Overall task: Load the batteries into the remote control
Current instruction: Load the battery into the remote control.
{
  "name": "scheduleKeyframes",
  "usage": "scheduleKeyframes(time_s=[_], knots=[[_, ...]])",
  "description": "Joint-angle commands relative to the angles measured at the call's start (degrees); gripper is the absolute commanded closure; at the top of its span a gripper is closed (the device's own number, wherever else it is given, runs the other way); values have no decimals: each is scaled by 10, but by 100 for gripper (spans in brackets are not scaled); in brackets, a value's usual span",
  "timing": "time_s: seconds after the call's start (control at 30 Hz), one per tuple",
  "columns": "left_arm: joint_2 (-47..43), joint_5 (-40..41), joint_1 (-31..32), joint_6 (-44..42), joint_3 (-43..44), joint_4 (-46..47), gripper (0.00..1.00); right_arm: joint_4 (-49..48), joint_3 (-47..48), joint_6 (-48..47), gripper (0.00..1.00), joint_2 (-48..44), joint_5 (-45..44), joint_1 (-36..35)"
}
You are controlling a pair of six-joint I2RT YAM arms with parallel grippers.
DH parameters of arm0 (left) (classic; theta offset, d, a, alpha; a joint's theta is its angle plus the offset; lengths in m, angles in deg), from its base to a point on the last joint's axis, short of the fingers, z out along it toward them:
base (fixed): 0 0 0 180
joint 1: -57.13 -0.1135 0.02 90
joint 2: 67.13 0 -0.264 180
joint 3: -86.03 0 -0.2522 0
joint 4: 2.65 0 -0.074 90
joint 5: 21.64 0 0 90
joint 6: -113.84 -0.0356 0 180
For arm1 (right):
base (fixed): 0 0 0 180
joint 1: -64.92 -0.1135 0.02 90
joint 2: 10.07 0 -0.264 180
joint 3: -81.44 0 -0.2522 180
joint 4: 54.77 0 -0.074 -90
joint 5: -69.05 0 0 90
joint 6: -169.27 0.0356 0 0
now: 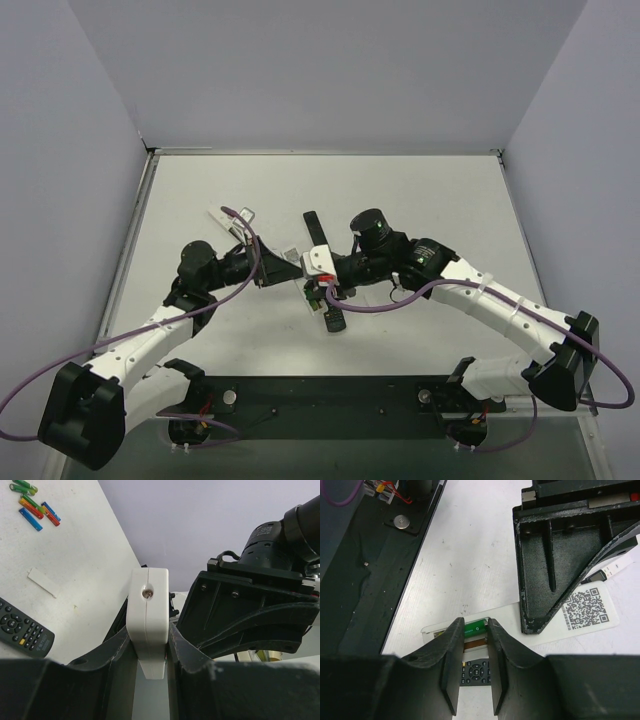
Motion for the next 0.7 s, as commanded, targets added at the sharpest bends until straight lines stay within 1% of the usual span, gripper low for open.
scheduleKeyframes(time_s=[0.0, 0.2, 0.33, 0.67], knots=[[-3, 7, -1, 69, 16, 134, 100, 14, -1, -13, 80, 1, 20, 0], [2, 28, -2, 107, 12, 187, 100, 13, -21, -12, 83, -8, 13, 0], [-12, 40, -2, 108, 17, 188, 100, 12, -35, -13, 85, -11, 9, 0], [-37, 51, -3, 104, 25, 184, 100, -17, -89, -15, 84, -29, -38, -8]])
